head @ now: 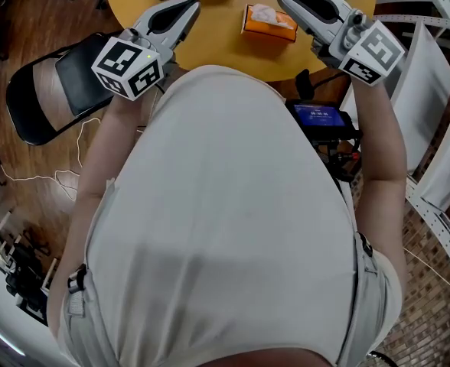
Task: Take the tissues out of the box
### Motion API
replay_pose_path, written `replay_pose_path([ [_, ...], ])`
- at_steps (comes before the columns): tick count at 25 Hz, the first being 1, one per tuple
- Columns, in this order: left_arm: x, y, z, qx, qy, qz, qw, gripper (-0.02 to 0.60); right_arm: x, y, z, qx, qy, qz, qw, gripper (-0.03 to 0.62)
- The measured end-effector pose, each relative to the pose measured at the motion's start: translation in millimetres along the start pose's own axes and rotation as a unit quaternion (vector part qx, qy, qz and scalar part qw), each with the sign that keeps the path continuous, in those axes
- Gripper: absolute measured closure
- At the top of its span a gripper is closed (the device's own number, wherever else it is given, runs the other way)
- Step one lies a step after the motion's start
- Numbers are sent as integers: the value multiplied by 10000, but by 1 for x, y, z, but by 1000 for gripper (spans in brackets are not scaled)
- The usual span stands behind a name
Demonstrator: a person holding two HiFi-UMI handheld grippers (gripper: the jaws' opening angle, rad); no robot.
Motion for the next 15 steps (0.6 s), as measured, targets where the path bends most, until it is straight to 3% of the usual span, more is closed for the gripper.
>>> replay_pose_path([
  [15,2,-5,-9,93,40,46,9999,580,5,4,8,31,75,86,9999,594],
])
Point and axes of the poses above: the fingertips, and each gripper's own axes: y backward along the fingers, z to its left, x out of its underside, the point moved 5 cm from there along y, backward along the fingers
